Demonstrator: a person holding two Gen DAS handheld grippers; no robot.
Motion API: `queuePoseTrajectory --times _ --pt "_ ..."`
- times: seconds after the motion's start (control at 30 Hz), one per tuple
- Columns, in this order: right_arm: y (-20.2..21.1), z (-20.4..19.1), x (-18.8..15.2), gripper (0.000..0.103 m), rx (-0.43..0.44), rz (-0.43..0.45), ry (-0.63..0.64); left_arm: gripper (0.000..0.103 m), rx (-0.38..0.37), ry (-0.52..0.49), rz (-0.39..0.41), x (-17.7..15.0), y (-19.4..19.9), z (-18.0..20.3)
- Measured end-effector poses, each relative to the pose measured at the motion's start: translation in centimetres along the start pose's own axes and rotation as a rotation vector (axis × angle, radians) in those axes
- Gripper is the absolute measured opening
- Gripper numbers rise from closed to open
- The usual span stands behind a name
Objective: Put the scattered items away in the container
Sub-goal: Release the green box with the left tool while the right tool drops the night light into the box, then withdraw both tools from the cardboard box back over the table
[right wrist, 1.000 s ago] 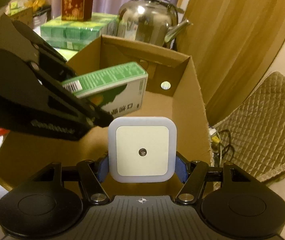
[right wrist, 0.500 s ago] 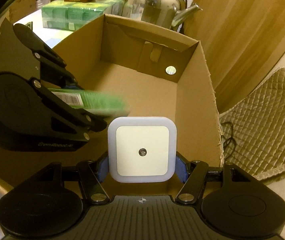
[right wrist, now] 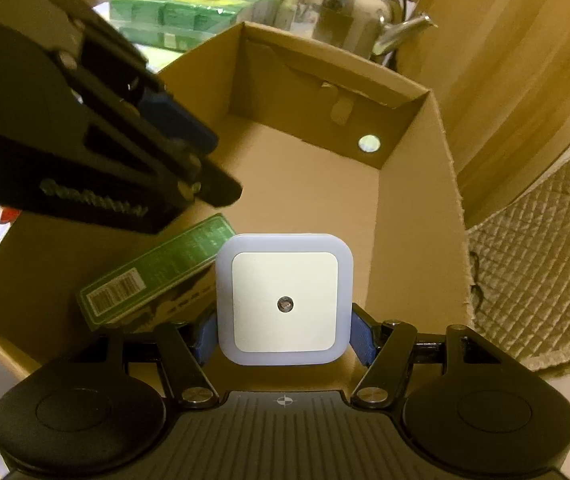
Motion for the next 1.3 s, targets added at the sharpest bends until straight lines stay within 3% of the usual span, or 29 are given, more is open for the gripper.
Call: queuePoseTrajectory --times 0.17,0.47,1.0,1.13,1.3 --pt "-0.3 -0.1 0.3 0.062 0.028 -0.017 0.010 0.026 -0.002 0.019 0.018 0.0 0.8 -0.4" --pt "1.1 -0.7 0.3 0.066 -0.029 0.005 0.055 0.030 -0.008 0.067 0.055 -0.2 2.7 -1.1" --pt "11.1 -2.2 -0.7 0.082 -0.121 0.189 -0.071 0.037 0.023 0.145 0.153 -3.3 11.5 -1.8" --pt "13.7 -3.8 -1.1 0.087 -0.102 0.243 -0.120 0.046 0.037 0.179 0.166 -5.6 14.0 -2.0" --pt "15.6 -7.2 -2.1 0.090 -0.033 0.295 -0.185 0.070 0.050 0.239 0.183 -9.9 16.9 -2.5"
Point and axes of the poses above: each gripper's, at about its wrist camera, not at the fingertips, and y roughly against the way its jaws point, z to its right, x to its top, the point moved 1 cm from there along -y, roughly the way its jaws point, and after that the axes turned 9 degrees about y, right-handed, at the moved point
